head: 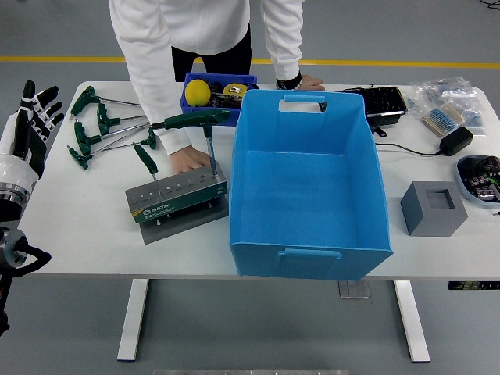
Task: Lift tool from toolbox,place it in box,lift tool from toolbox,place it in box
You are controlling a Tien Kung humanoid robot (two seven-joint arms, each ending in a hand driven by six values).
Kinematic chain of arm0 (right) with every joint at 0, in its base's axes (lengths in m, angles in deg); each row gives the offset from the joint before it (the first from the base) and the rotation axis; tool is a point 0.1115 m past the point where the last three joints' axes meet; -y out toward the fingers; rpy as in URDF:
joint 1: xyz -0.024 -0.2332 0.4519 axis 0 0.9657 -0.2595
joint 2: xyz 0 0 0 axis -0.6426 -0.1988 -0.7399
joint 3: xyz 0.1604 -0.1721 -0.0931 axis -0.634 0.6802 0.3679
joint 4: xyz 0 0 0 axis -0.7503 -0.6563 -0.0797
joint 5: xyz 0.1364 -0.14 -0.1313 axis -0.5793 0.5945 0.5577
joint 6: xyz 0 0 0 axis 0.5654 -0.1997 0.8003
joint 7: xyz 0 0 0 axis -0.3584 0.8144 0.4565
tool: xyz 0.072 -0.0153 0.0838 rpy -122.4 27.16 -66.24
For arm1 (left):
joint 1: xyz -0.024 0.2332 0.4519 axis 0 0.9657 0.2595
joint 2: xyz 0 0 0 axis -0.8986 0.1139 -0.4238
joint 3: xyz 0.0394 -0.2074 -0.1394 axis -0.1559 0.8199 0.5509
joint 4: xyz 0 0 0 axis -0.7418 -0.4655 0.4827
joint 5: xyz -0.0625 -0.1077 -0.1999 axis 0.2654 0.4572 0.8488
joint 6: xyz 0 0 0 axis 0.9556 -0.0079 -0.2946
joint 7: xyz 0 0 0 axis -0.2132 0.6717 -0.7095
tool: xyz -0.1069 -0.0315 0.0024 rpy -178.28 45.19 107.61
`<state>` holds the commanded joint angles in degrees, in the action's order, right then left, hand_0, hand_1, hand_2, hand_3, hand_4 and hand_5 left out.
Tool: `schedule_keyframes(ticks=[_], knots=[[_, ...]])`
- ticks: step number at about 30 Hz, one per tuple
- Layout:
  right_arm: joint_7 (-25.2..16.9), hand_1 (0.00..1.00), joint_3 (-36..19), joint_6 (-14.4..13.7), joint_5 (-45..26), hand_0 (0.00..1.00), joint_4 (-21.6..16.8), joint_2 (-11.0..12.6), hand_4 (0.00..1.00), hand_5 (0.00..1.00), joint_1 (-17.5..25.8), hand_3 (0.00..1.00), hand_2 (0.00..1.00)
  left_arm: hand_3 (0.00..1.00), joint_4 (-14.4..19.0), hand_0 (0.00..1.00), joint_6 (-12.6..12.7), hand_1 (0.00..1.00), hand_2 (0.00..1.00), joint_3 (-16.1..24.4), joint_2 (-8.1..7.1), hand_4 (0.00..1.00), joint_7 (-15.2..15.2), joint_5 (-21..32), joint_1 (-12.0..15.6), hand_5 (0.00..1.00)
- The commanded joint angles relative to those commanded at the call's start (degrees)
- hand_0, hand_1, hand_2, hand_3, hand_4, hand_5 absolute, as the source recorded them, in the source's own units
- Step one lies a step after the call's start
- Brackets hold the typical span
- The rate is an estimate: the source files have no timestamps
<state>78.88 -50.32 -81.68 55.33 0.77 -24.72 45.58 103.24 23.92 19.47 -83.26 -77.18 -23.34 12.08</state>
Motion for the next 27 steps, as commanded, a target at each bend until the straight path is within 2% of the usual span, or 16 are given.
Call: schedule_keyframes(ticks=[18, 21, 25, 26, 27], knots=[[0.0, 0.681, -0.3, 0.0, 0.2, 0.708, 0.0, 0.0, 0.89, 0.782, 0.0, 0.633, 0.739, 0.797, 0.7, 0.884, 0.1, 0.9, 0.924, 0.2, 0.04, 0.998, 0.4, -0.9, 0.1, 0.955], [0.0, 0.679, -0.3, 0.0, 0.2, 0.708, 0.0, 0.0, 0.89, 0.783, 0.0, 0.633, 0.739, 0.802, 3.6, 0.883, 0.7, 0.904, 0.931, 0.4, -0.04, 0.998, 1.5, -5.9, 0.3, 0.936], [0.0, 0.679, -0.2, 0.0, 0.2, 0.708, 0.0, 0.1, 0.89, 0.783, 0.0, 0.633, 0.739, 0.802, 11.4, 0.883, 1.0, 0.904, 0.931, -0.6, -0.41, 0.998, 6.2, -15.2, -0.4, 0.936], [0.0, 0.681, -0.1, 0.0, 0.2, 0.709, 0.0, 0.1, 0.889, 0.783, 0.0, 0.633, 0.739, 0.862, 13.9, 0.886, 0.7, 0.913, 0.969, -1.8, -0.61, 0.998, 8.0, -17.8, -1.0, 0.886], [0.0, 0.681, -0.1, 0.0, 0.2, 0.709, 0.0, 0.1, 0.889, 0.783, 0.0, 0.633, 0.739, 0.862, 16.4, 0.886, 0.4, 0.913, 0.969, -3.1, -0.78, 0.998, 9.6, -20.5, -1.6, 0.886]])
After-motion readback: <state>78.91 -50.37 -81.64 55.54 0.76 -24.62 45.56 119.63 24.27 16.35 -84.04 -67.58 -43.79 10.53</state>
